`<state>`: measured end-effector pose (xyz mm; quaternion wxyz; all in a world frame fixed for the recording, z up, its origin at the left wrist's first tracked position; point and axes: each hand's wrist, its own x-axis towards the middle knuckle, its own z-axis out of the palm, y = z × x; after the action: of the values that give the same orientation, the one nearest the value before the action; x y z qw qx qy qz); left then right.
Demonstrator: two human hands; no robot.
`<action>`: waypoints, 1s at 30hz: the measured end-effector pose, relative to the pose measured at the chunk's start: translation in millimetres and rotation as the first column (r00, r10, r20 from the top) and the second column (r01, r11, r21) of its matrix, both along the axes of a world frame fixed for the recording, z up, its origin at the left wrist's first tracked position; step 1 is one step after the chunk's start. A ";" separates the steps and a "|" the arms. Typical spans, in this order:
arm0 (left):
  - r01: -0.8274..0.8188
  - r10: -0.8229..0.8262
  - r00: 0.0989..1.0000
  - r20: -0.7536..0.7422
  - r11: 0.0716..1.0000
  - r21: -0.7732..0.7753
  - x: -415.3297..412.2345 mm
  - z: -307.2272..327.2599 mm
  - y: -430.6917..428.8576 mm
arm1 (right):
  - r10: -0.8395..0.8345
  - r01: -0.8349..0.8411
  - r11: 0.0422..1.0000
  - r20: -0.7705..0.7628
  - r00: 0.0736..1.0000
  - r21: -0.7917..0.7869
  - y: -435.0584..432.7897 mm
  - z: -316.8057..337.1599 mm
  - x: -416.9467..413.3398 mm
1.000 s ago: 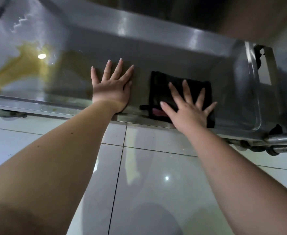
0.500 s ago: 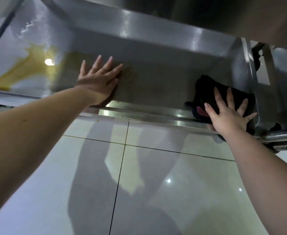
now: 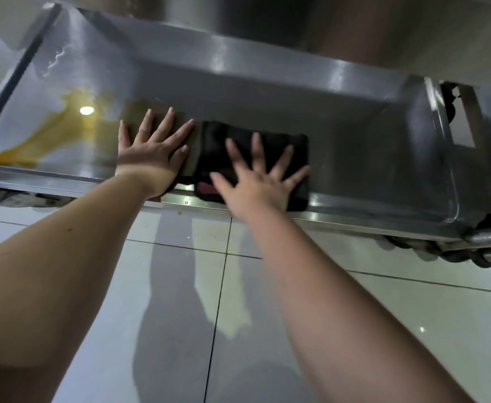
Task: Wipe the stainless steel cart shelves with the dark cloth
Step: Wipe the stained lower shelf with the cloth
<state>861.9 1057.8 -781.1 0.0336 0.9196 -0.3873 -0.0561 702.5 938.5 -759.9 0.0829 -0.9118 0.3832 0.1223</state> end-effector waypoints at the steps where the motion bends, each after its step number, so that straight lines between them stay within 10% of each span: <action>1: -0.004 0.004 1.000 -0.002 1.000 0.003 0.2 0.1 -0.4 | 0.038 -0.038 0.999 -0.002 0.999 0.020 9.7 0.7 10.9; 15: 0.004 -0.004 1.000 -0.012 1.000 -0.013 -4.6 0.3 -0.4 | -0.444 0.442 0.896 -0.075 0.893 -0.043 -95.5 9.4 -101.9; 24: -0.053 0.019 0.991 -0.130 0.962 -0.268 -4.2 8.2 6.0 | -0.027 0.028 0.997 -0.016 0.999 0.077 41.2 3.3 42.6; 30: 0.031 -0.049 0.998 -0.046 0.944 -0.329 -18.4 35.5 -2.9 | -0.192 0.175 0.974 0.118 0.974 0.145 -15.2 22.9 -5.2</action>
<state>843.5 1054.9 -745.5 0.1955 0.8913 -0.4088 -0.0159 697.3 923.4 -737.1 0.1796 -0.8708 0.4506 0.0793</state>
